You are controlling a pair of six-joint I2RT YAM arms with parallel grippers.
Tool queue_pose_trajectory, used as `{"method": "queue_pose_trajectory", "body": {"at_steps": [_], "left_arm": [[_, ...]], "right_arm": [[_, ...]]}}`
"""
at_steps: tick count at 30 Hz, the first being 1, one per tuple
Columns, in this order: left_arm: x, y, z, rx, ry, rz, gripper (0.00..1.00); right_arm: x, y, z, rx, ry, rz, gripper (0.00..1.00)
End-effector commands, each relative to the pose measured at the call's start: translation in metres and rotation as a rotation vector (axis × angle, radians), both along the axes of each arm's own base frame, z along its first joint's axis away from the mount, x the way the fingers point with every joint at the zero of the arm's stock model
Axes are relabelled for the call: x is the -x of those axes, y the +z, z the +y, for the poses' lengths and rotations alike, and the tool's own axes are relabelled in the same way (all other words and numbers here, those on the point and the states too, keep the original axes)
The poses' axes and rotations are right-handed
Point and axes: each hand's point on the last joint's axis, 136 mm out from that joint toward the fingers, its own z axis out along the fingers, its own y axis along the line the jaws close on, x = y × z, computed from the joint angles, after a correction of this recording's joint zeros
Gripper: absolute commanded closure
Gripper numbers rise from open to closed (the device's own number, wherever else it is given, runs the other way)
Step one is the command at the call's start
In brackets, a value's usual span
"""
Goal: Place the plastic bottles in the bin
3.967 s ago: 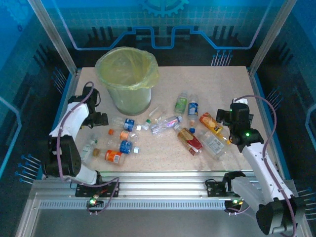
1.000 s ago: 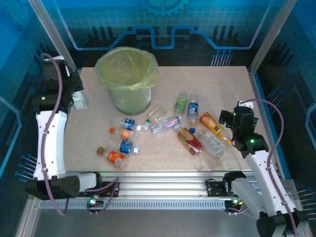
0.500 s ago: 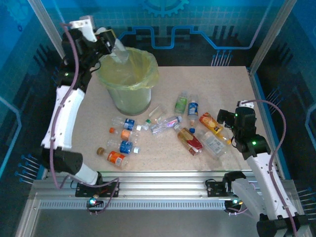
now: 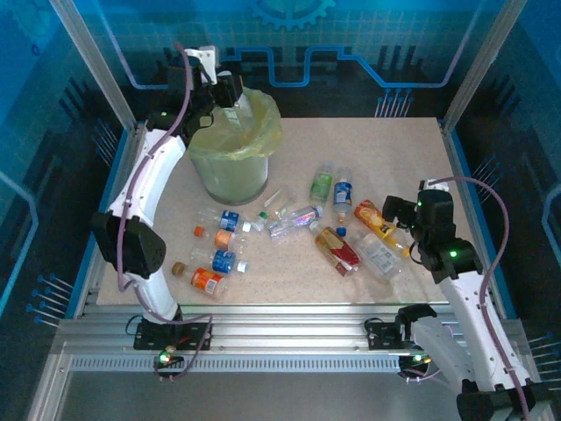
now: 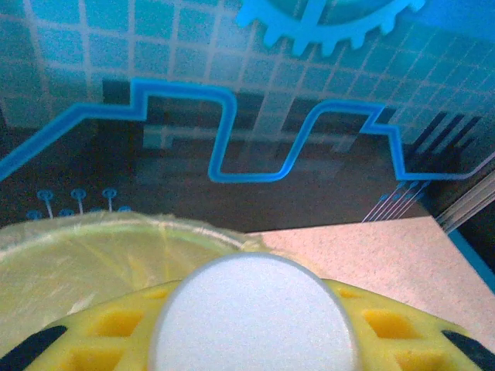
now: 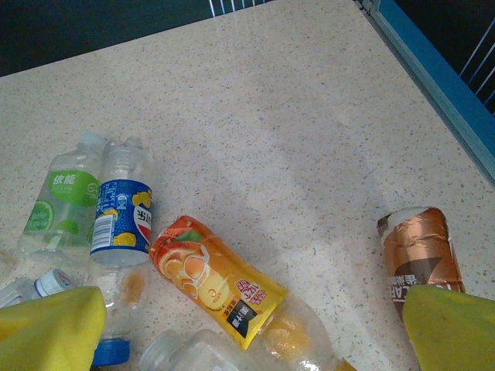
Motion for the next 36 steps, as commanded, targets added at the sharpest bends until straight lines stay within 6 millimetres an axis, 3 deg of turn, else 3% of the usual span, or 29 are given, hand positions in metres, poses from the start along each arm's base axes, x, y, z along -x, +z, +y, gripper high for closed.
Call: {"method": "queue_pose_trajectory", "body": {"at_steps": [1, 8, 24, 30, 34, 36], "left_arm": [[-0.001, -0.025, 0.001, -0.063, 0.006, 0.043, 0.99], [-0.005, -0.081, 0.008, -0.120, 0.036, 0.142, 0.88], [-0.020, -0.149, 0.009, -0.170, 0.042, 0.259, 0.79], [-0.023, -0.157, 0.009, -0.182, 0.041, 0.289, 0.50], [-0.024, -0.140, 0.010, -0.183, 0.045, 0.264, 0.30], [-0.025, -0.129, 0.010, -0.184, 0.047, 0.248, 0.25]], "right_arm": [[0.001, -0.003, 0.006, -0.012, 0.015, 0.013, 0.00], [-0.003, -0.014, 0.005, -0.001, 0.014, 0.031, 0.00], [-0.004, -0.025, 0.003, 0.012, 0.002, 0.038, 0.00], [-0.003, -0.028, 0.002, 0.017, 0.001, 0.046, 0.00], [-0.003, -0.028, 0.002, 0.021, 0.002, 0.046, 0.00], [-0.004, -0.028, 0.002, 0.023, 0.004, 0.046, 0.00]]}}
